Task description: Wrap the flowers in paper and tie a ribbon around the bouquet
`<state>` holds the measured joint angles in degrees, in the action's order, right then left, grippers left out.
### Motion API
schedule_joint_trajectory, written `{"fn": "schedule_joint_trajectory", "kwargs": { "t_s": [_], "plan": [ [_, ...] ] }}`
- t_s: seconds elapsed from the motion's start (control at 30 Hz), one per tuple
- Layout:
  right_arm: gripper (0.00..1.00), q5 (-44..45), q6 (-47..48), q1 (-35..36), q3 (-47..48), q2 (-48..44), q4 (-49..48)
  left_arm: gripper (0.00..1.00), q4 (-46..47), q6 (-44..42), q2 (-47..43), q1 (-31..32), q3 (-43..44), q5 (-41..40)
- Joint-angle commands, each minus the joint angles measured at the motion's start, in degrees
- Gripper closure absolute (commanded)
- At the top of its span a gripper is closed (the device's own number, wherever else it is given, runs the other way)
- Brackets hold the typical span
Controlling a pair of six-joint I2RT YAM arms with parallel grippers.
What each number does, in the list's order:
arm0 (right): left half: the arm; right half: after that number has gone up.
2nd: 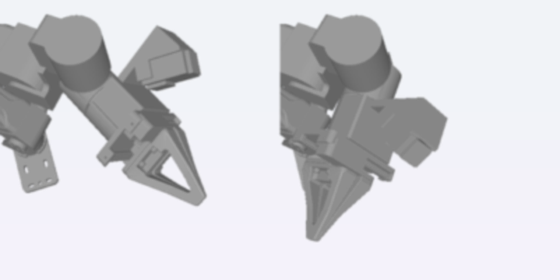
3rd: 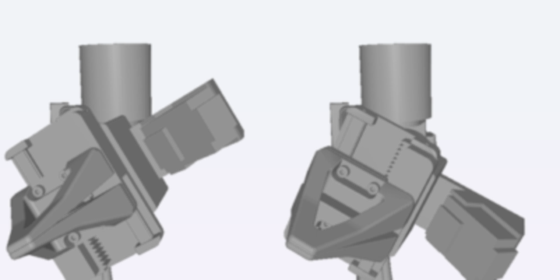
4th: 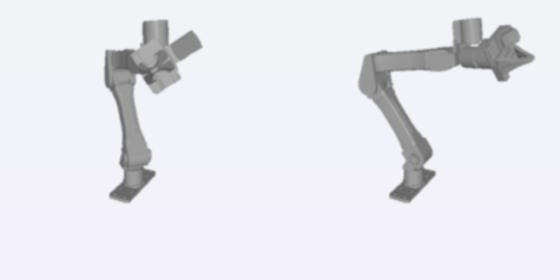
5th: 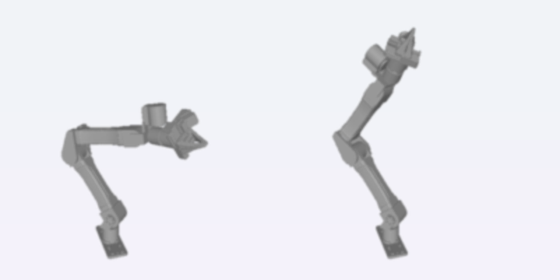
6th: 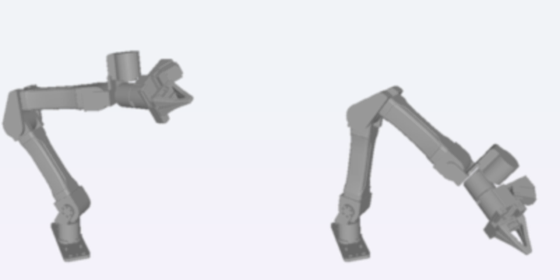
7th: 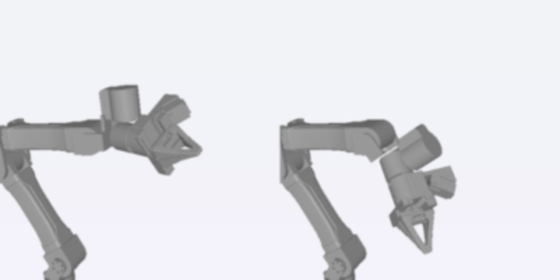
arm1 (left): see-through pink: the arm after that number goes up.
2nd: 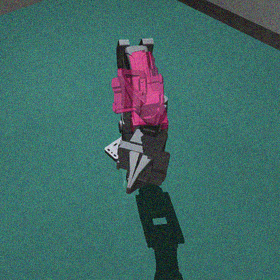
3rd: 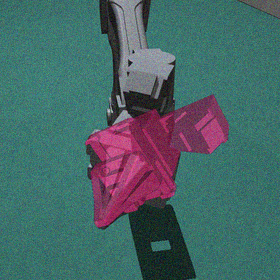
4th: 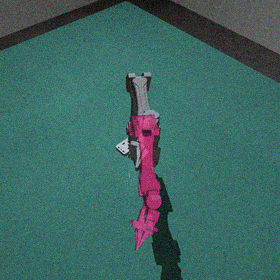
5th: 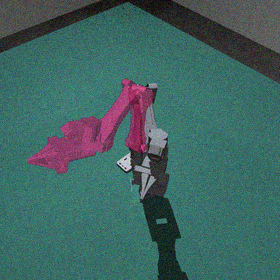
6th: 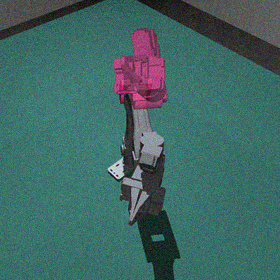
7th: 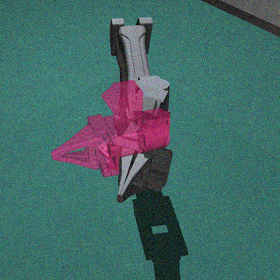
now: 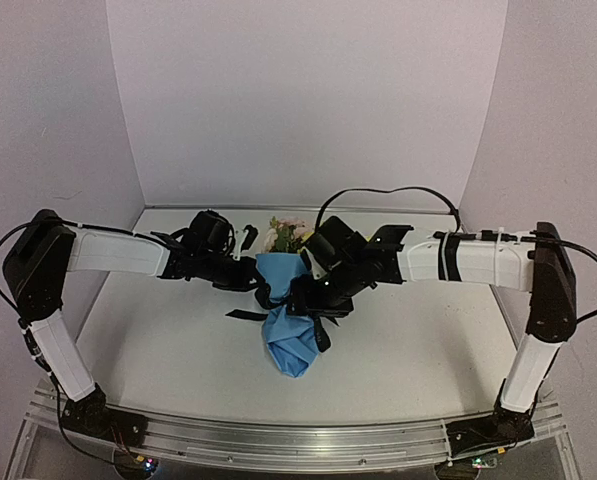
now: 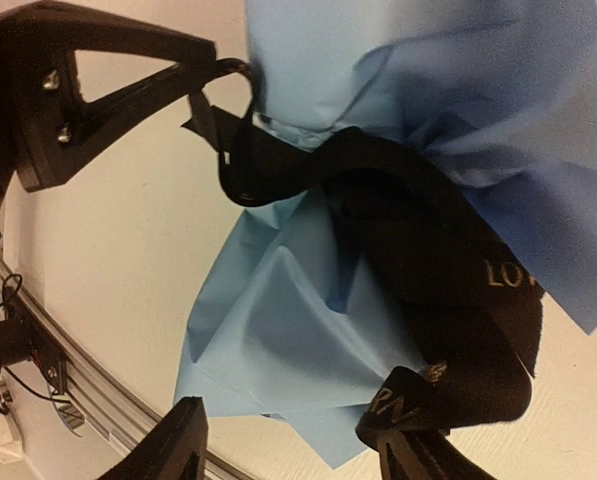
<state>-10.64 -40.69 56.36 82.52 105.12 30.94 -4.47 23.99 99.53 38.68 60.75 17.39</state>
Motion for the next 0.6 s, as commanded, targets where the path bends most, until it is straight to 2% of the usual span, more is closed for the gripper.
{"fn": "schedule_joint_trajectory", "kwargs": {
  "t_s": [0.0,0.1,0.23,0.27,0.37,0.5,0.57],
  "plan": [
    [0.29,8.34,-0.68,0.39,-4.24,-6.39,2.05,1.00,0.49,-0.87,0.31,0.00,2.57,0.84],
    [0.23,10.59,-0.53,0.31,-6.74,-7.81,1.57,1.00,0.60,-0.79,0.53,0.00,2.65,0.98],
    [0.22,11.84,-1.05,0.30,-10.34,-8.84,-1.39,1.00,0.69,-0.78,0.75,0.00,2.84,1.15],
    [0.23,12.05,-1.27,0.28,-11.04,-8.88,-1.96,1.00,0.65,-0.78,0.76,0.00,2.92,1.15],
    [0.37,13.10,-2.18,0.33,-12.43,-8.14,-3.07,1.00,0.53,-0.87,0.73,0.00,3.01,1.05],
    [0.38,17.49,-4.06,-0.21,-15.89,-11.02,-4.66,1.00,0.19,-0.96,0.59,-0.02,3.00,0.99],
    [0.43,18.34,-6.05,-2.16,-19.42,-13.07,-6.21,1.00,0.23,-0.96,0.35,0.00,2.80,0.91]
  ]
}}
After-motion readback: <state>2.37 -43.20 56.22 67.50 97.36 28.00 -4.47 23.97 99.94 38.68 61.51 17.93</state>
